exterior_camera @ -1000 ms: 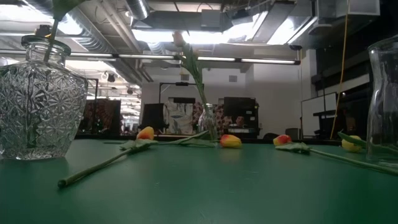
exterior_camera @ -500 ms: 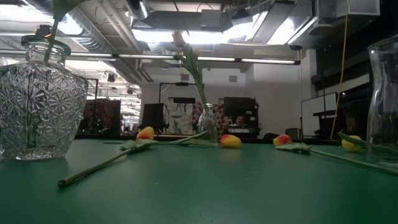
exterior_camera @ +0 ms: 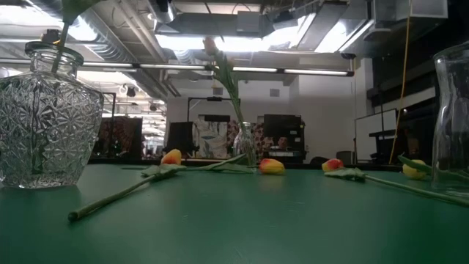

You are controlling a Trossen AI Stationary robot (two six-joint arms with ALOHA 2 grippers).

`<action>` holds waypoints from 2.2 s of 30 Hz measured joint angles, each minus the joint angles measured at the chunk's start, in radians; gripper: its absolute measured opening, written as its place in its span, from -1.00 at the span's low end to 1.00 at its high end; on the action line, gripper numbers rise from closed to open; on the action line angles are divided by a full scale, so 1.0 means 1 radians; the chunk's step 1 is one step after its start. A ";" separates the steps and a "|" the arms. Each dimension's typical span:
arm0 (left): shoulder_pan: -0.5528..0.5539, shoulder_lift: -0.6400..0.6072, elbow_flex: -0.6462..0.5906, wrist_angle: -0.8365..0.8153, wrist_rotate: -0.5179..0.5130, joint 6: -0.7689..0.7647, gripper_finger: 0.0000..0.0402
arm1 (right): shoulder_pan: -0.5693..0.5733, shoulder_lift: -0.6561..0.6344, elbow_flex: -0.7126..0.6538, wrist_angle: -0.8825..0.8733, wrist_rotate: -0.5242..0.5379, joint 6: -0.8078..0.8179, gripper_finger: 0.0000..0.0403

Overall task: Sort flowers into vase by color
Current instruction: Put the left yellow tulip into the bottom left transparent vase

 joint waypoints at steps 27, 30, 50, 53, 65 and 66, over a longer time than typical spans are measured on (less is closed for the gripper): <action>-0.001 0.000 0.000 -0.007 -0.066 -0.027 -0.93 | -0.002 0.000 0.001 -0.034 0.024 0.006 -0.89; -0.001 0.000 0.000 -0.007 -0.067 -0.027 -0.96 | -0.002 0.000 0.001 -0.038 0.025 0.006 -0.74; 0.001 -0.269 0.001 -0.211 -0.399 0.055 -0.97 | -0.002 -0.117 0.001 -0.246 0.070 -0.060 0.16; -0.002 -0.336 0.001 -0.327 -0.370 0.008 -0.97 | -0.002 -0.159 0.001 -0.310 0.107 -0.087 0.16; -0.128 -0.467 0.001 -0.451 0.181 -0.104 -0.98 | 0.000 -0.253 0.000 -0.442 0.256 -0.133 0.16; -0.146 -0.462 0.001 -0.442 0.207 -0.103 -0.98 | 0.000 -0.254 0.000 -0.445 0.260 -0.132 0.16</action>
